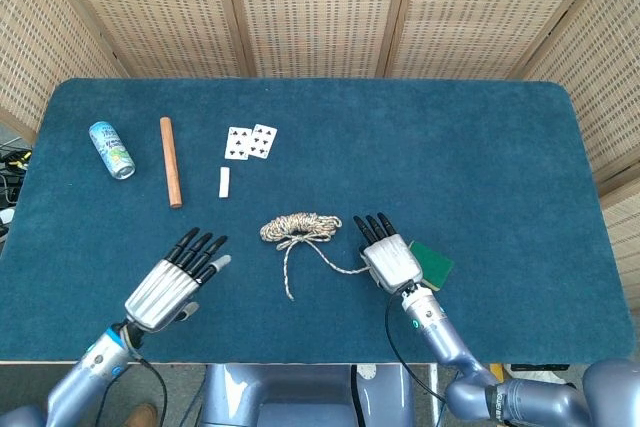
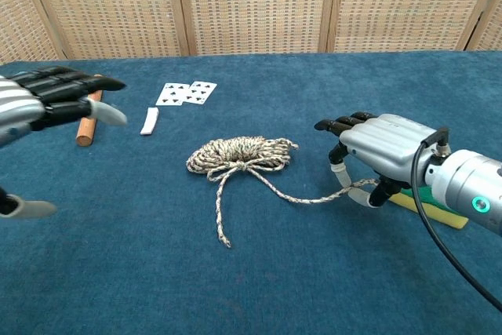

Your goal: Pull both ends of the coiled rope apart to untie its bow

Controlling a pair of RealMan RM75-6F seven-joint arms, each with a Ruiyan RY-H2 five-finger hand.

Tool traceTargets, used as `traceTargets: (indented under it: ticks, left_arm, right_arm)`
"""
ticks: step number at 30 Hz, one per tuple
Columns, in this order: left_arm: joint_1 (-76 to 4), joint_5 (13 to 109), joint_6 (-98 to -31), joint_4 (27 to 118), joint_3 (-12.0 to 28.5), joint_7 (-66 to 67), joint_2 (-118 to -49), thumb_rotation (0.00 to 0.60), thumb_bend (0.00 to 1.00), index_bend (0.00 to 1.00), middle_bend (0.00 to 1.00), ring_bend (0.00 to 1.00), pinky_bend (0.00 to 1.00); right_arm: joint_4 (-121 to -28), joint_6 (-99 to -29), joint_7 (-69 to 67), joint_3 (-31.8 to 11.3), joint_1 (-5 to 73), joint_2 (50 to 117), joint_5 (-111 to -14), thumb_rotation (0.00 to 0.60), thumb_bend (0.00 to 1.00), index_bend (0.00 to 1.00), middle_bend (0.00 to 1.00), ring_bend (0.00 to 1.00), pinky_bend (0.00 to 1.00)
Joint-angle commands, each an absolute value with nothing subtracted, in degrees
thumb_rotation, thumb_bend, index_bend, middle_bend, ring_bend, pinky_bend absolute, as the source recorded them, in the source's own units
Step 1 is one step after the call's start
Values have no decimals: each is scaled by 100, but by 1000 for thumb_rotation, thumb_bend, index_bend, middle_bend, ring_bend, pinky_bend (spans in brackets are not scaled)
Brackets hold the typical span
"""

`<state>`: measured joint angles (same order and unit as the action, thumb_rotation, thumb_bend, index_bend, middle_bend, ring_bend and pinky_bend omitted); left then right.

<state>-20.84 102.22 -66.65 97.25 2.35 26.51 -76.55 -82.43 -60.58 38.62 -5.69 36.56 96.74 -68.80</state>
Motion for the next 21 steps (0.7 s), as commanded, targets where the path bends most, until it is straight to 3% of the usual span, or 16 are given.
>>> traceTargets:
  ticks: [1,9,21]
  left_arm:
    - [-2615,9820,-6051,9422,548,2989,-8249,600,52,248,0,0,0]
    - [-3185,9656,-5589,8831,627,3302,-9063,600,202,361,0,0,0]
    - [-3608,8955,-5083,8510,684,4091,-9698,600,254,456,0,0,0]
  right_arm:
    - [-8206,-6030,3859,-578,3677,9670,-6868,600,456,636,0,0,0]
    - [-8146,-6001,3870,-614,3736,9643,-6869,600,455,641,0,0,0]
    - [-8171,-5984,3844,-599,3775,9636,-6892,600,461,649,0,0,0]
